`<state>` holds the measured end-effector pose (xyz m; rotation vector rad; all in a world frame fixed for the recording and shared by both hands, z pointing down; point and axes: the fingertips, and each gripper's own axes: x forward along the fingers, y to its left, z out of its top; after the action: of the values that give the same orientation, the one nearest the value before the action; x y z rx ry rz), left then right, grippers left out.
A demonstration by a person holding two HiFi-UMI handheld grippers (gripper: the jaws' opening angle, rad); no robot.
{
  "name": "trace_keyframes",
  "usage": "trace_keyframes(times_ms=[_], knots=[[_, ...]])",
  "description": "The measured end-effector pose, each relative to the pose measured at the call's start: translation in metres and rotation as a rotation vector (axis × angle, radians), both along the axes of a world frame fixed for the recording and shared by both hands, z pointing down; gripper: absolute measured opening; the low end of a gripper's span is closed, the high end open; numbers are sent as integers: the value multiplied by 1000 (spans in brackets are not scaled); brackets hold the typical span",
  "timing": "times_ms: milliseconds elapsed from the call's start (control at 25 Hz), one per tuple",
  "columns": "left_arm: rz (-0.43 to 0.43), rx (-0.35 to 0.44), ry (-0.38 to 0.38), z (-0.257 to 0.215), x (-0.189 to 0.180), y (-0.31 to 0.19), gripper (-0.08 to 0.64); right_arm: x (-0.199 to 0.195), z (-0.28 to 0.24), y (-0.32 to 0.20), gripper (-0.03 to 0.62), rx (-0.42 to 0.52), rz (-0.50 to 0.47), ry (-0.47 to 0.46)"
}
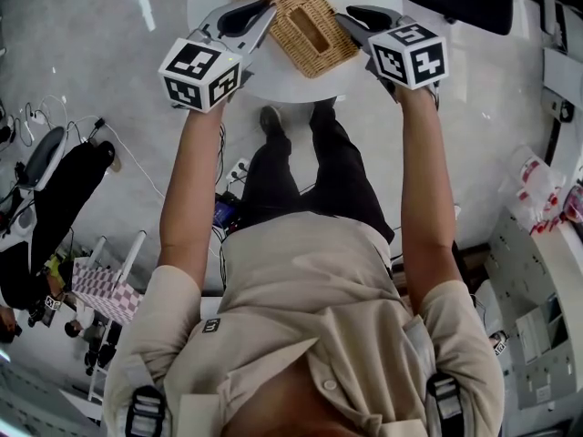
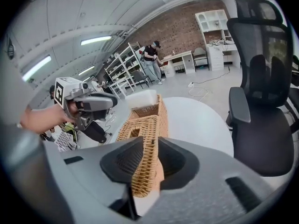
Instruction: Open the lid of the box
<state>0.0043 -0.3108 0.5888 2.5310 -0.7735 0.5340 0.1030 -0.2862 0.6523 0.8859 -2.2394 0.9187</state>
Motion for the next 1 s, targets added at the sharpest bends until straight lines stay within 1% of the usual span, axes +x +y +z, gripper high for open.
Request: trace_keyframes(times_ms=[200,360,520,600,640,760,1000], knots=[[-7,-24,-13,20,1,0,17,-2,24,6,124,-52,-10,-10],[-14,-41,-15,30,-1,3,17,-6,35,13,135,-85,-16,-22],[-18,-52,-16,34,-4,4,25,-9,35,13,143,-111,-8,-62],[-21,-61,-18,40,-5,6,42,-10,36,14,133,-129,-7,-84],[-22,-66,-18,42,-5,7,49,-11,37,15,116,-139,-7,-95],[-20,-75,-19,47,-3,9,55,-10,37,17,120,-160,-8,-114],[-20,-76,-15,44,-1,10,57,-6,23,15,109,-153,0,-120]])
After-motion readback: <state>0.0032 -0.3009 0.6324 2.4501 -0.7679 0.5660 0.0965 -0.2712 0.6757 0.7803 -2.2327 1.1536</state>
